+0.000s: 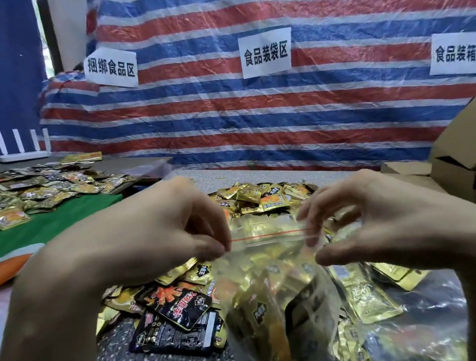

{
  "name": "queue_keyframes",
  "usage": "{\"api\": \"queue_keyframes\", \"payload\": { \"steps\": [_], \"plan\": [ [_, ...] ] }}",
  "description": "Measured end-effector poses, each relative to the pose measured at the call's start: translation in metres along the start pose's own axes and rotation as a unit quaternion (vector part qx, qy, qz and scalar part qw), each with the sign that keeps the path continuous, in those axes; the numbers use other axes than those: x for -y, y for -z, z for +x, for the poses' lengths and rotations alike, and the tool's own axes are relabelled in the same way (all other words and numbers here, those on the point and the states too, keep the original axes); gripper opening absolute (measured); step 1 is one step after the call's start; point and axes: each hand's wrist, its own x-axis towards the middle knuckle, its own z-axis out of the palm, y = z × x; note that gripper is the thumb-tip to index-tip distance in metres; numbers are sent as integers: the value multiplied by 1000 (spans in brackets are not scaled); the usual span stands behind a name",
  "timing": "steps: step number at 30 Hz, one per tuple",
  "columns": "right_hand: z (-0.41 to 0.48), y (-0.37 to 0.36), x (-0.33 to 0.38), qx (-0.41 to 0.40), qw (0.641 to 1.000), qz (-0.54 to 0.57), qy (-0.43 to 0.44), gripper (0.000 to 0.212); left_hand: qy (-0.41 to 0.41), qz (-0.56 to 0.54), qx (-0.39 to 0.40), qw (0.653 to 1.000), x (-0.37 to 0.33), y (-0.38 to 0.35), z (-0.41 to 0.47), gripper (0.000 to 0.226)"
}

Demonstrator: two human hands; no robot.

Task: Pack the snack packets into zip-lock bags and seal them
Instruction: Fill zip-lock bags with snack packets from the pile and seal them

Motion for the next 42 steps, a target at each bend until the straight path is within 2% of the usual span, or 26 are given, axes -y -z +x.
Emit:
{"api": "queue_keyframes", "payload": {
  "steps": [2, 6, 10, 18, 21, 24, 30, 33, 34, 36, 38, 39, 42],
  "plan": [
    [-2, 1, -2, -13, 1000, 16, -10, 8, -15, -8, -19, 1000, 0, 1, 1, 13],
    [-5, 6, -9, -42, 998, 34, -33, 12, -37, -32, -65, 997, 3, 3, 6, 16],
    [-8, 9, -20, -36, 993, 92, -64, 19, -17, -41, -110, 993, 15, 5, 8, 28],
    [-4, 8, -22, -65, 990, 122, -26, 15, 44, -29, -61, 997, 36, 13, 4, 23],
    [-2, 6, -24, -72, 986, 149, -23, 18, 39, -60, -34, 997, 38, 14, 2, 23],
    [-1, 4, -25, -80, 983, 164, -18, 29, 7, -82, -46, 996, 41, 16, 1, 25],
    [-5, 9, -25, -138, 981, 131, 23, 33, -59, -90, -75, 991, 36, 16, 1, 12],
    [-6, 9, -20, -93, 993, 66, 6, 31, -79, -90, -67, 991, 26, 9, 7, 13],
    [-7, 7, -14, -84, 996, 28, 7, 39, -87, -83, -62, 991, 21, 5, 11, 12],
    [-6, 0, -1, -114, 992, -20, 43, 57, -101, -64, -55, 991, 10, -4, 17, 14],
    [-3, -10, 16, -124, 989, -26, 78, 62, -123, -59, -47, 990, 0, -10, 20, 13],
    [0, -15, 22, -114, 989, -24, 92, 57, -132, -59, -44, 989, -3, -12, 21, 9],
    [8, -24, 28, -100, 990, -10, 97, 24, -140, -56, -53, 987, -5, -14, 19, 6]
  ]
}}
